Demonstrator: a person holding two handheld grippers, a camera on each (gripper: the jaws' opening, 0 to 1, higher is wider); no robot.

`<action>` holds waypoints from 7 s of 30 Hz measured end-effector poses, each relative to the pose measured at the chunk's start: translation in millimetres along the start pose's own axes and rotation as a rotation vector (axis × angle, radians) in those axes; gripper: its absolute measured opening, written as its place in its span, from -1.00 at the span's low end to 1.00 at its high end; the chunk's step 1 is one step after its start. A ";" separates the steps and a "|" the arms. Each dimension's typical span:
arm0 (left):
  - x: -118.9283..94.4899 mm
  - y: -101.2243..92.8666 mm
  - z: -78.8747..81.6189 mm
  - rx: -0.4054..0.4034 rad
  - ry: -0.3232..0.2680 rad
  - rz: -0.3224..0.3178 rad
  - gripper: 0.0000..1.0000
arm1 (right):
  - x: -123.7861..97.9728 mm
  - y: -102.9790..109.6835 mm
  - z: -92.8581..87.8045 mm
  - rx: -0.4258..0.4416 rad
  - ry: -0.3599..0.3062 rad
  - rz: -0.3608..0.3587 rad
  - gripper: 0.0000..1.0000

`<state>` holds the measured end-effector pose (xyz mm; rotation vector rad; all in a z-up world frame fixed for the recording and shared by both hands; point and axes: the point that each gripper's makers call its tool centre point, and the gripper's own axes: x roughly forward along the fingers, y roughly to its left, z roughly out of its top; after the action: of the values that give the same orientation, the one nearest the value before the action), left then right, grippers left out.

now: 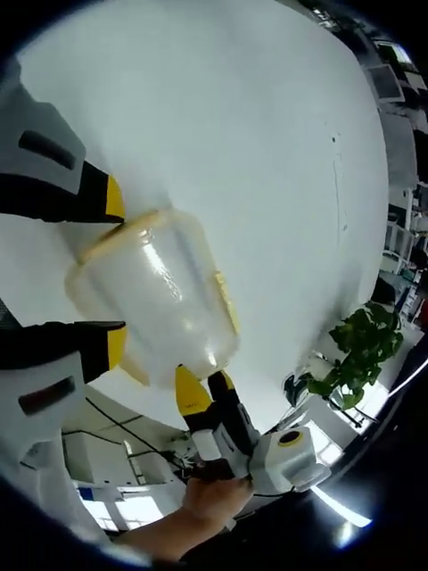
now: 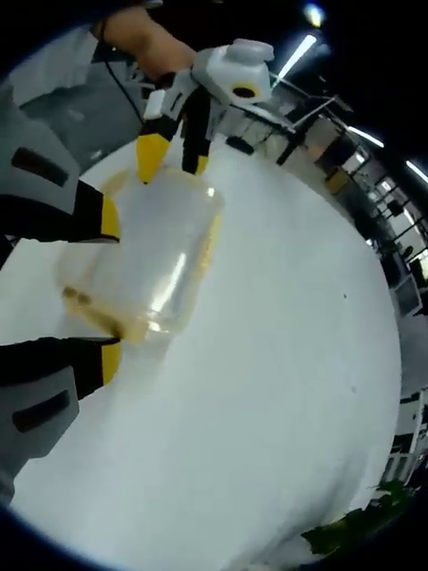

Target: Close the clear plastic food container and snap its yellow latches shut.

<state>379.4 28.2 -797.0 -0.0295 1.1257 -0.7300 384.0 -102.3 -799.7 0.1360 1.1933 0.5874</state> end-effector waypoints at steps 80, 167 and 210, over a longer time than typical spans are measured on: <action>-13.0 -1.0 21.0 0.227 -0.029 -0.040 -0.12 | -20.1 10.7 4.6 -0.265 0.073 -0.139 -0.37; -13.0 -38.7 24.1 1.024 0.094 -0.170 -0.32 | -8.2 41.3 3.7 -0.932 0.287 0.000 -0.47; -4.3 -53.4 31.8 1.023 0.043 -0.170 -0.36 | 7.0 59.1 18.4 -0.941 0.229 0.039 -0.51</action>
<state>377.2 -21.2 -759.0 0.7627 0.6875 -1.3921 381.2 -45.2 -774.9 -0.7224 1.0227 1.1618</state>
